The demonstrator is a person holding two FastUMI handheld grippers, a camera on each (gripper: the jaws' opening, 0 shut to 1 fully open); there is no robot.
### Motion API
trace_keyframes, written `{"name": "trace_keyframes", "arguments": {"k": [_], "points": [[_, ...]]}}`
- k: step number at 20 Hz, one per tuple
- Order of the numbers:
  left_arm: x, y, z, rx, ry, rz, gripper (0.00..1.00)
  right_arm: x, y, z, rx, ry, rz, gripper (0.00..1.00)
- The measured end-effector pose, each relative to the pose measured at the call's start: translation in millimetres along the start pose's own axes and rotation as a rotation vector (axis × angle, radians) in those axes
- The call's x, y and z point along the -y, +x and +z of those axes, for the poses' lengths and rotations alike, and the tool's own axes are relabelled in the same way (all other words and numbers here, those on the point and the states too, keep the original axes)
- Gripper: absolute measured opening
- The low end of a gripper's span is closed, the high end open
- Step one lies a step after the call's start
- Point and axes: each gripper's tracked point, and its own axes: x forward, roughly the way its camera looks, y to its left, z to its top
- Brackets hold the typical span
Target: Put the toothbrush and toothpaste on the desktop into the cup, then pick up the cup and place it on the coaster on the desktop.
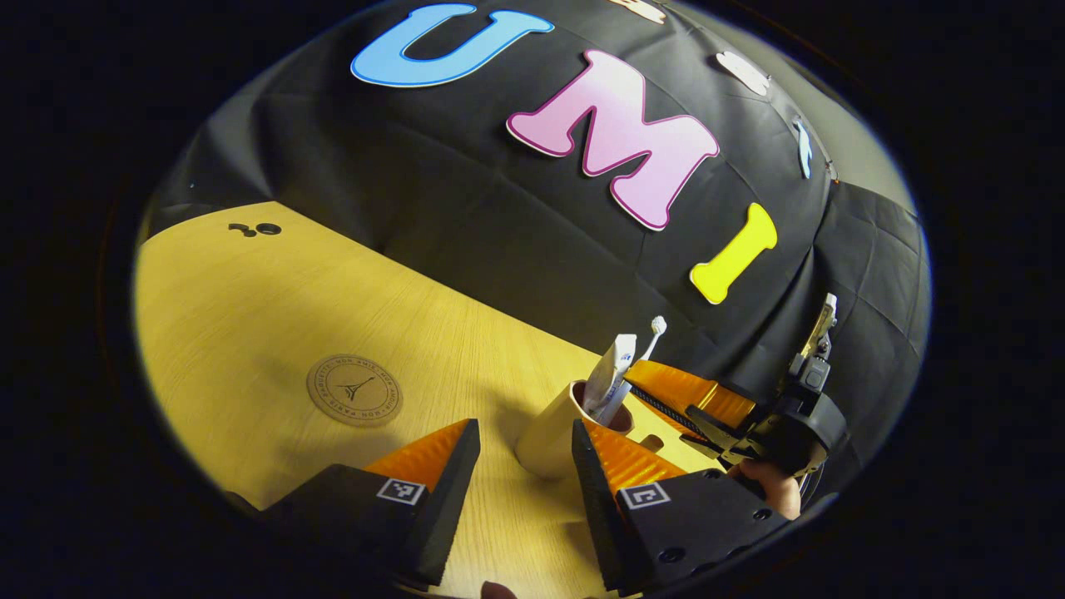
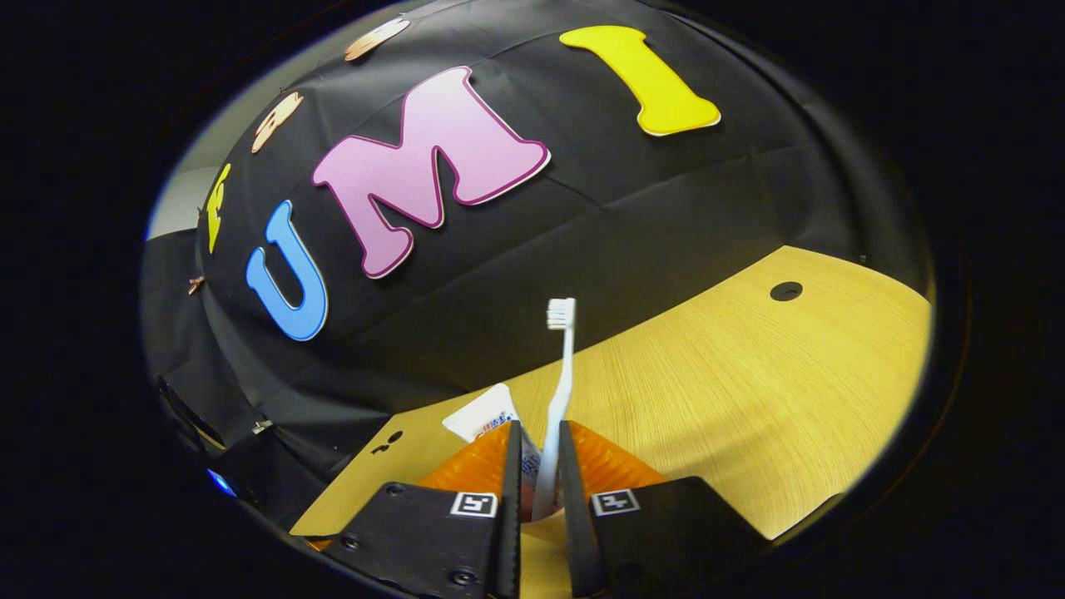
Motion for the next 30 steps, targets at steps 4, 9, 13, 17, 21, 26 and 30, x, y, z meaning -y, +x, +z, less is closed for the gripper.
{"name": "trace_keyframes", "arguments": {"k": [4,9,13,17,21,26,30], "points": [[-6,-11,-6,-0.035,0.022,0.023,0.70,9,-15,-11,-0.068,-0.050,-0.006,0.29],[-15,-22,-7,-0.056,0.011,0.046,0.70,18,-24,-19,-0.123,-0.064,-0.024,0.29],[-18,-32,-3,-0.071,0.011,0.058,0.70,22,-41,-19,-0.191,-0.039,-0.025,0.37],[-22,-50,6,-0.084,0.012,0.076,0.70,25,-67,-19,-0.325,-0.138,-0.008,0.46],[-29,-73,15,-0.106,0.038,0.105,0.70,23,-81,-26,-0.487,-0.290,0.010,0.58],[-33,-99,32,-0.119,0.065,0.126,0.70,29,-77,-34,-0.641,-0.422,0.000,0.53],[-44,-116,37,-0.129,0.070,0.145,0.70,34,-68,-46,-0.764,-0.514,-0.014,0.64]]}}
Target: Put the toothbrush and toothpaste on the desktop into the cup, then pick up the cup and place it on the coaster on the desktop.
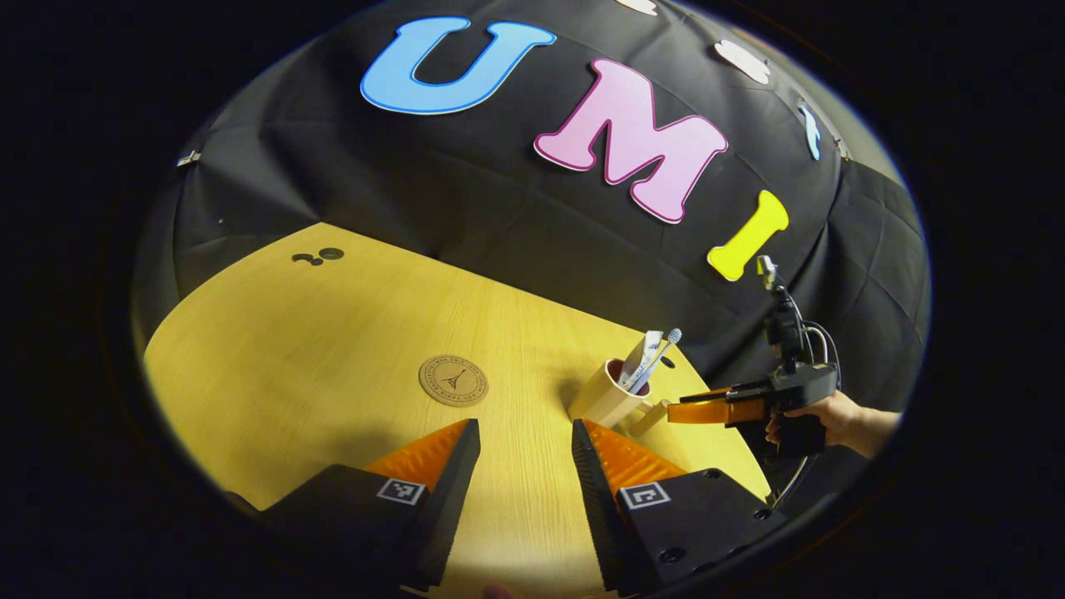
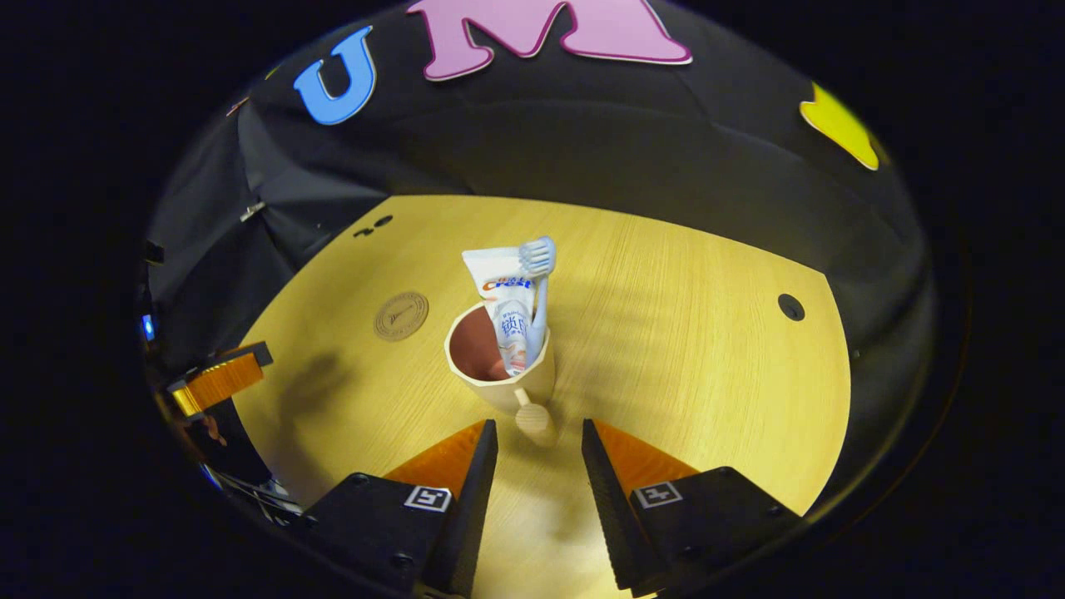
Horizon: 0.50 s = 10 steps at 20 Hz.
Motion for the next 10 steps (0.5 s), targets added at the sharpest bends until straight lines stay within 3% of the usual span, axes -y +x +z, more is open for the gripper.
{"name": "trace_keyframes", "arguments": {"k": [10], "points": [[-30,-20,10,0.003,-0.044,0.070,0.70,-5,45,-22,-0.247,-0.092,-0.009,0.64]]}}
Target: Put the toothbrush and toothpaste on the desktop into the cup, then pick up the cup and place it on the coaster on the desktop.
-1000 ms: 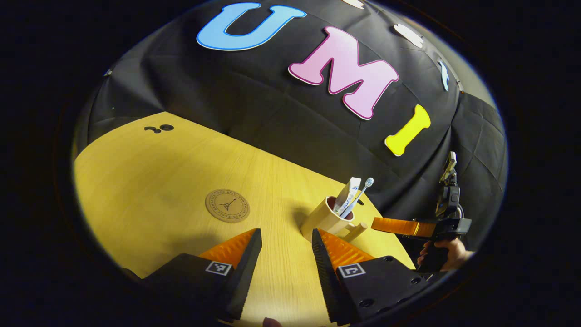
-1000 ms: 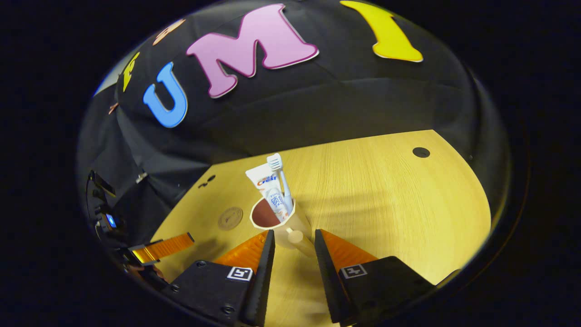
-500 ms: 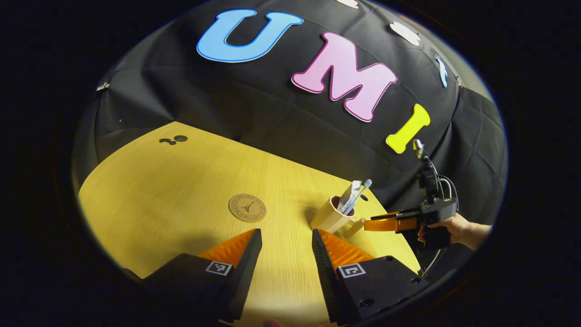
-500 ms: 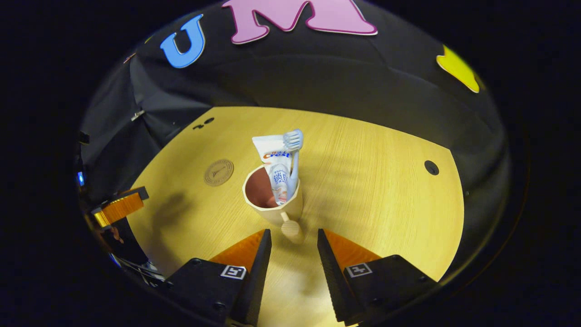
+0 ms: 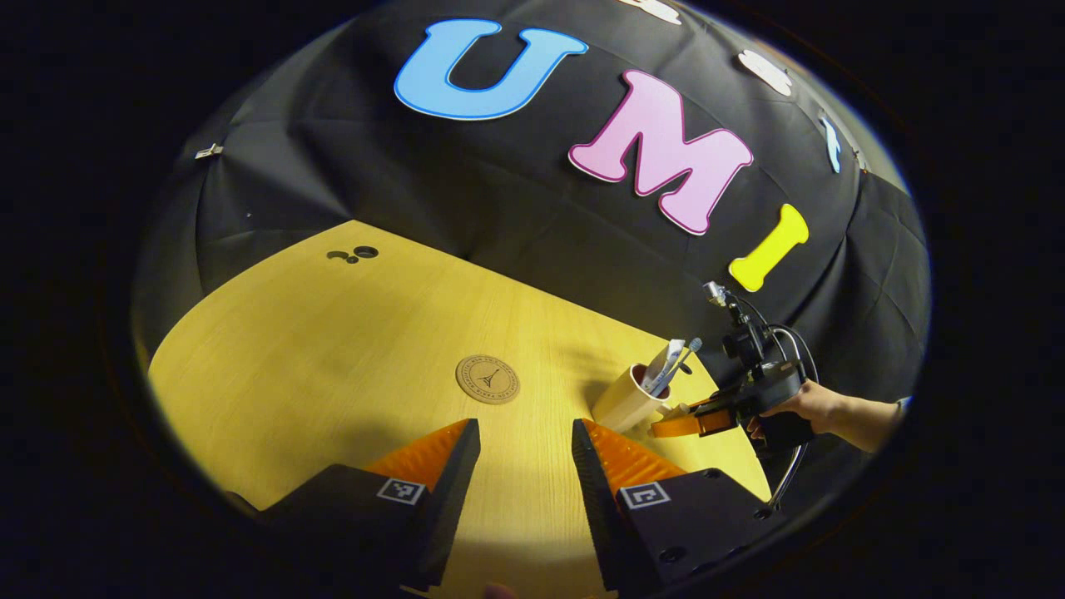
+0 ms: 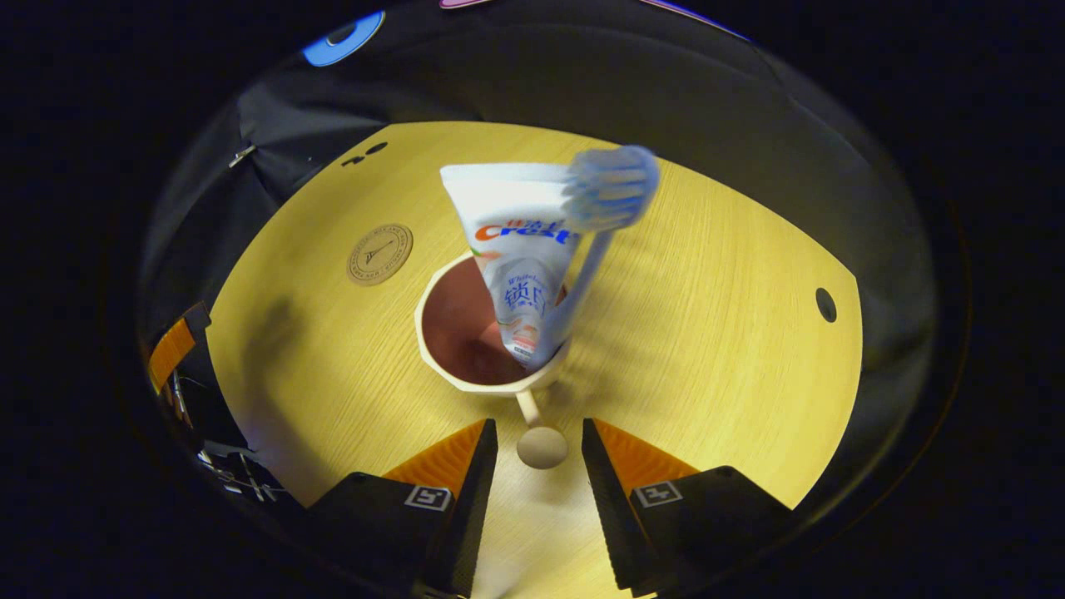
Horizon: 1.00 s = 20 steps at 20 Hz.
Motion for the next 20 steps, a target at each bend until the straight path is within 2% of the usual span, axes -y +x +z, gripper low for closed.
{"name": "trace_keyframes", "arguments": {"k": [10,14,15,16,18,20], "points": [[-17,-2,0,-0.006,-0.030,0.030,0.70,-4,27,-5,-0.104,-0.034,-0.010,0.63],[-20,0,-1,-0.008,-0.038,0.034,0.70,2,30,-2,-0.143,-0.061,-0.036,0.62],[-21,-1,0,-0.006,-0.040,0.033,0.70,3,31,0,-0.150,-0.062,-0.043,0.55],[-22,-2,0,-0.005,-0.042,0.035,0.70,3,32,1,-0.158,-0.055,-0.045,0.60],[-24,-2,-1,-0.007,-0.045,0.039,0.70,1,33,2,-0.169,-0.049,-0.035,0.53],[-27,-4,-1,-0.011,-0.049,0.044,0.70,5,28,1,-0.193,-0.044,-0.044,0.37]]}}
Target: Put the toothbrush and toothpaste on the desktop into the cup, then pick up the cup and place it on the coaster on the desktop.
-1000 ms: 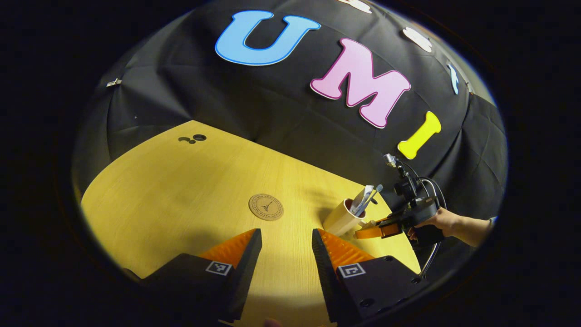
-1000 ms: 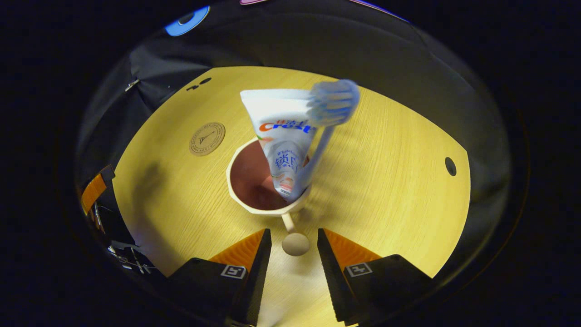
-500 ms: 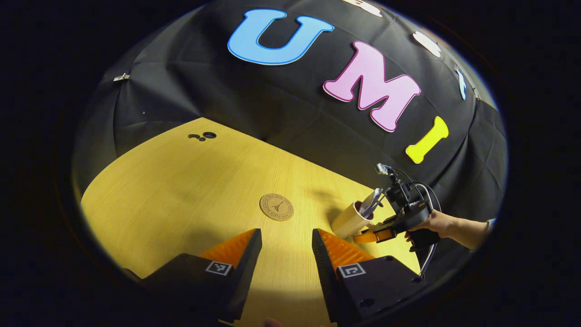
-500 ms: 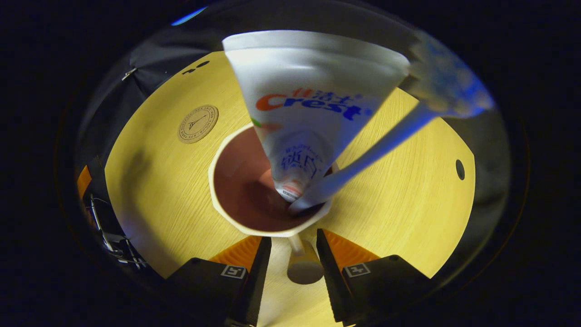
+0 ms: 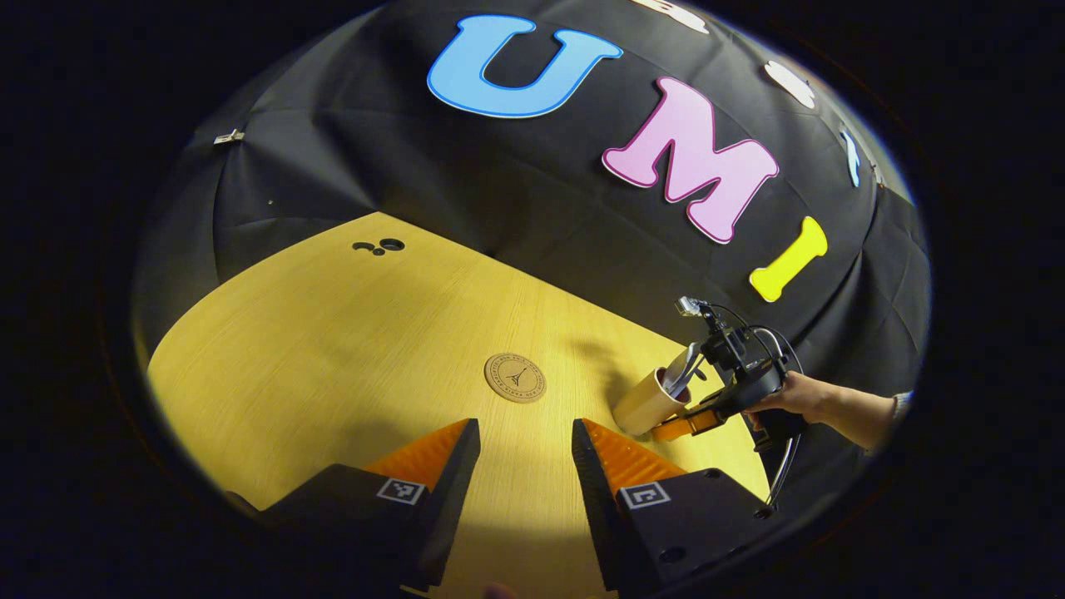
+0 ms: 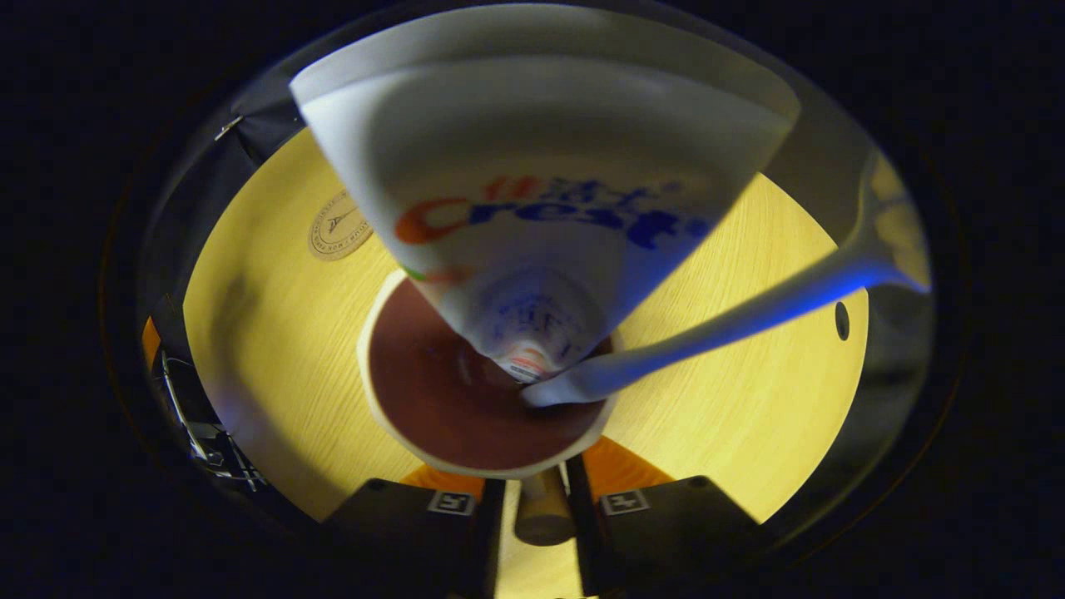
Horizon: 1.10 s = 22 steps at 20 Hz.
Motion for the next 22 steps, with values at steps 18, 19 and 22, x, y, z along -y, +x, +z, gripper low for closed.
{"name": "trace_keyframes", "arguments": {"k": [18,19,22], "points": [[-43,-31,24,0.030,-0.014,0.012,0.70,-109,-7,80,0.098,-0.037,0.085,0.30],[-49,-34,26,0.032,-0.014,0.018,0.70,-121,-4,88,0.099,-0.047,0.090,0.30],[-52,-50,32,0.036,-0.023,0.032,0.70,-142,3,105,0.099,-0.072,0.092,0.25]]}}
